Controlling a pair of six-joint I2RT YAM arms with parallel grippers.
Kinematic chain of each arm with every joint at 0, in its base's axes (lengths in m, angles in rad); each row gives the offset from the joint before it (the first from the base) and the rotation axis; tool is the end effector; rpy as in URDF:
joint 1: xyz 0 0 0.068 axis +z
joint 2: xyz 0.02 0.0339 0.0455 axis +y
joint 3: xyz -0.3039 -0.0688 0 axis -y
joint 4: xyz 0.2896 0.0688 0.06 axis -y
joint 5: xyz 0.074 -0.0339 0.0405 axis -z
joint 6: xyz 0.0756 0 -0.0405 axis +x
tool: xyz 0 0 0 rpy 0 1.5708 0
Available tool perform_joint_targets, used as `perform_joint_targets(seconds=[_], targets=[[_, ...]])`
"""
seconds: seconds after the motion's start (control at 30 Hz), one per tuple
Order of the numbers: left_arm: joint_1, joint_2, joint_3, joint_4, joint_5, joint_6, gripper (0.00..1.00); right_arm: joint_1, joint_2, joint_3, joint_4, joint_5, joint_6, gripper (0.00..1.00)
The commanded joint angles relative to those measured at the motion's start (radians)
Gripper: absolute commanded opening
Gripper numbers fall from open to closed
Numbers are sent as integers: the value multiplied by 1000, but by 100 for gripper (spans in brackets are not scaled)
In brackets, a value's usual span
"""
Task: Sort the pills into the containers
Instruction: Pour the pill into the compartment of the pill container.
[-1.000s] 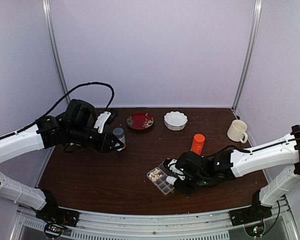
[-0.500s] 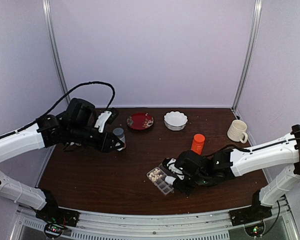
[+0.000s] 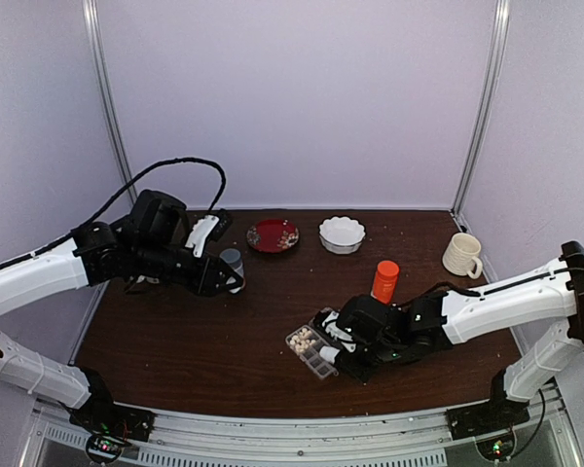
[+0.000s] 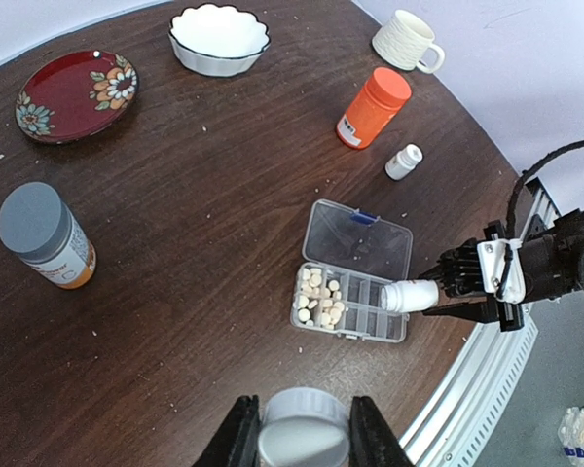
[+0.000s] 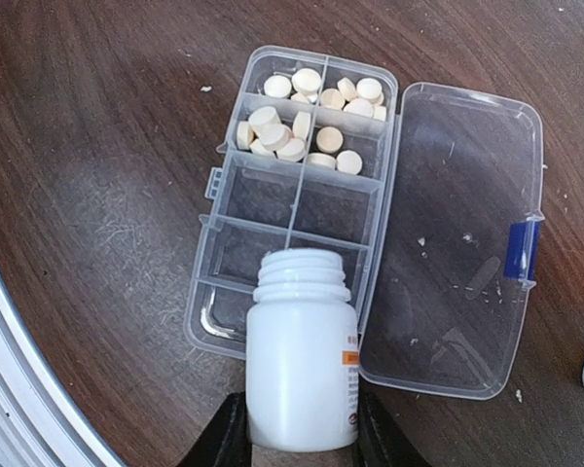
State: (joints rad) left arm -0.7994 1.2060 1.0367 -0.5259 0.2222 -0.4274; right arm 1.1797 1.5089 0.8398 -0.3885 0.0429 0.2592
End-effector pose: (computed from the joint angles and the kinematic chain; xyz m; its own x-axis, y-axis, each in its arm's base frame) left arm 0.2116 -0.2415 0.3131 -0.7451 0.1863 -0.6403 0.5587 0.6988 -0.4468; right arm 0.1322 0.3122 0.1540 -0.5557 -0.6759 -0.4841 -0.7999 0.5934 0.0897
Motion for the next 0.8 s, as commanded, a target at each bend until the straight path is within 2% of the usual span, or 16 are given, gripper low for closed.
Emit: perform_joint_targets(seconds=[0.0,0.1,0.23,0.33,0.47,0.6,0.7,0.77], targets=[[5,8,23,15,13,12,0,1,24,46,-65,48,-3,0],[5,12,26,15,16,13,0,0,-11,8,10,7,7,0],[5,11,22,15,14,11,0,2,22,63,-86,65,6,0],[5,12,20,15,17,11,0,2,-44,12,2,39,11,0],[5,13,18,15,16,11,0,1,7,80,-135,101,3,0],[5,18,22,15,19,10,0,0,-25,27,-31,31,13,0],[4,17,20,15,21,8,0,1,23,89,-139,76,17,0],[4,17,20,15,22,6,0,1,5,80,-110,40,15,0]])
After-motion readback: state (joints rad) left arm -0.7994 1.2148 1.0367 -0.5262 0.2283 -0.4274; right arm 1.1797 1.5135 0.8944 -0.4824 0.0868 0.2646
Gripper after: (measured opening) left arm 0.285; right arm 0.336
